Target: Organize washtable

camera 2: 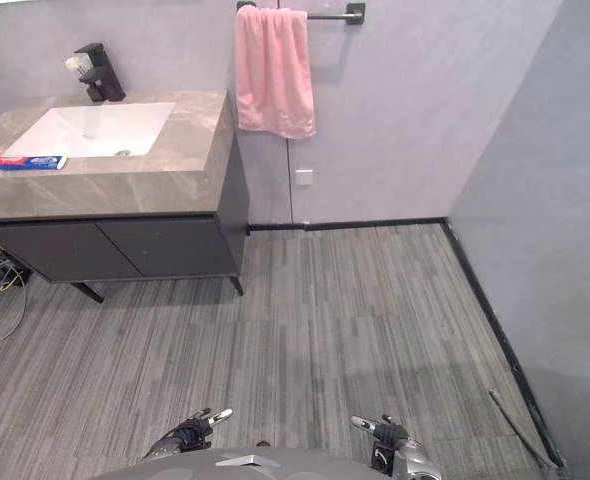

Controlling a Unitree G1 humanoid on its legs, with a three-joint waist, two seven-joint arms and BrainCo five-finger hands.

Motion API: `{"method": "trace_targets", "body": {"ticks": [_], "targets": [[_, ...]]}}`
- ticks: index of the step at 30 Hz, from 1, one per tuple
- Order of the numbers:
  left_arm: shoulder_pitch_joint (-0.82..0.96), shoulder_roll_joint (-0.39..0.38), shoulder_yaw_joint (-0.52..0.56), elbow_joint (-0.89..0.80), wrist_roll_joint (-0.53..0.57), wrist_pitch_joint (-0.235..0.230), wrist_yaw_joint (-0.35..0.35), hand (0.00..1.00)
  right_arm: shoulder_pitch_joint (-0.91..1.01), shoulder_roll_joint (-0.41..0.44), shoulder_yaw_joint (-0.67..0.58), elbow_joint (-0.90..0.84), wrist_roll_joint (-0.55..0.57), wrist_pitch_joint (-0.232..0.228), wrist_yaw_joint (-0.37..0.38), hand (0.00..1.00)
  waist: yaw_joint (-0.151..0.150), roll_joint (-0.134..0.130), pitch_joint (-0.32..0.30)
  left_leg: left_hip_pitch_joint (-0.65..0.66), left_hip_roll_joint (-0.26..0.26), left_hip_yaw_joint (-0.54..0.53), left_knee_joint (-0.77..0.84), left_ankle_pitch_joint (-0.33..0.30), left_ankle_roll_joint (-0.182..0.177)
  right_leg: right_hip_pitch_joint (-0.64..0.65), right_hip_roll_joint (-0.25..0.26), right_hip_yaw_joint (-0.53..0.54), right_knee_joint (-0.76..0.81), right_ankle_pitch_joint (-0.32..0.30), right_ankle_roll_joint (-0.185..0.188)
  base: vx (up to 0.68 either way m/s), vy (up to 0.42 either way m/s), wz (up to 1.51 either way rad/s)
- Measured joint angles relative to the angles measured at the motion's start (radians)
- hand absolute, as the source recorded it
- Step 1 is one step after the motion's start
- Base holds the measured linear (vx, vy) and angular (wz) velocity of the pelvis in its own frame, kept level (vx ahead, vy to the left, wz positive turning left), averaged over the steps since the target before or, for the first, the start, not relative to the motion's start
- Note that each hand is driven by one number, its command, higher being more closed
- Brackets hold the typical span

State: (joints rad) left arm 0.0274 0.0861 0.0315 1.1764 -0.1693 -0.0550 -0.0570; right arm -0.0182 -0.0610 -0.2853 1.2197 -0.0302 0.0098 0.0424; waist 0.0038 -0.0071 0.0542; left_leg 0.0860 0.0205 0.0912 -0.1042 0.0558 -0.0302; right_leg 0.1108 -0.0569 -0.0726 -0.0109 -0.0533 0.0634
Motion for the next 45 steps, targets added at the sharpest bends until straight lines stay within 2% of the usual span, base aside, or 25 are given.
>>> {"method": "trace_targets", "body": {"ticks": [8, 28, 35, 41, 44, 45], "targets": [[-0.016, 0.005, -0.040, 0.001, 0.070, 0.000, 0.008, 0.00, -0.008, 0.000, 0.018, 0.000, 0.000, 0.000, -0.001, 0.00, -0.008, 0.000, 0.011, 0.012, 0.001, 0.006, 0.000, -0.001, -0.001, 0.015, -0.001, -0.010, 0.001, -0.002, 0.001, 0.01, -0.007, 0.01], [-0.025, 0.018, -0.083, 0.000, 0.058, 0.000, 0.001, 0.00, -0.011, 0.000, 0.024, 0.000, -0.001, -0.001, 0.000, 0.00, -0.008, -0.007, 0.016, 0.007, 0.000, 0.009, 0.000, -0.004, 0.001, 0.000, -0.003, -0.012, 0.018, -0.016, 0.003, -0.01, 0.002, 0.00], [-0.026, 0.033, -0.150, -0.009, 0.020, 0.004, -0.003, 0.00, -0.018, -0.003, 0.053, 0.002, 0.000, 0.002, 0.000, 0.00, -0.017, -0.007, 0.018, 0.010, 0.000, 0.009, 0.000, -0.004, 0.000, 0.005, -0.003, -0.024, 0.018, -0.016, 0.003, 0.01, -0.006, 0.01], [0.015, 0.048, -0.205, -0.117, -0.006, 0.013, -0.018, 0.00, -0.031, -0.011, 0.103, 0.001, 0.000, 0.003, 0.001, 0.00, -0.016, -0.005, 0.021, 0.003, 0.001, 0.017, 0.000, -0.004, 0.001, -0.008, -0.003, -0.016, 0.022, -0.016, 0.003, -0.04, 0.021, -0.05], [0.054, 0.055, -0.221, -0.210, -0.035, 0.015, -0.022, 0.00, -0.045, -0.023, 0.148, 0.001, 0.000, 0.005, 0.002, 0.00, 0.001, 0.002, 0.031, -0.022, -0.002, 0.031, 0.000, -0.003, 0.002, -0.048, -0.005, 0.004, 0.035, -0.015, 0.006, -0.03, 0.048, -0.14], [0.065, 0.058, -0.223, -0.233, -0.060, 0.020, -0.024, 0.00, -0.051, -0.026, 0.150, 0.002, 0.000, 0.011, 0.002, 0.00, 0.004, 0.003, 0.035, -0.036, -0.009, 0.022, 0.001, 0.000, 0.009, -0.066, -0.016, -0.002, 0.052, -0.024, 0.017, 0.03, 0.061, 0.12]]}}
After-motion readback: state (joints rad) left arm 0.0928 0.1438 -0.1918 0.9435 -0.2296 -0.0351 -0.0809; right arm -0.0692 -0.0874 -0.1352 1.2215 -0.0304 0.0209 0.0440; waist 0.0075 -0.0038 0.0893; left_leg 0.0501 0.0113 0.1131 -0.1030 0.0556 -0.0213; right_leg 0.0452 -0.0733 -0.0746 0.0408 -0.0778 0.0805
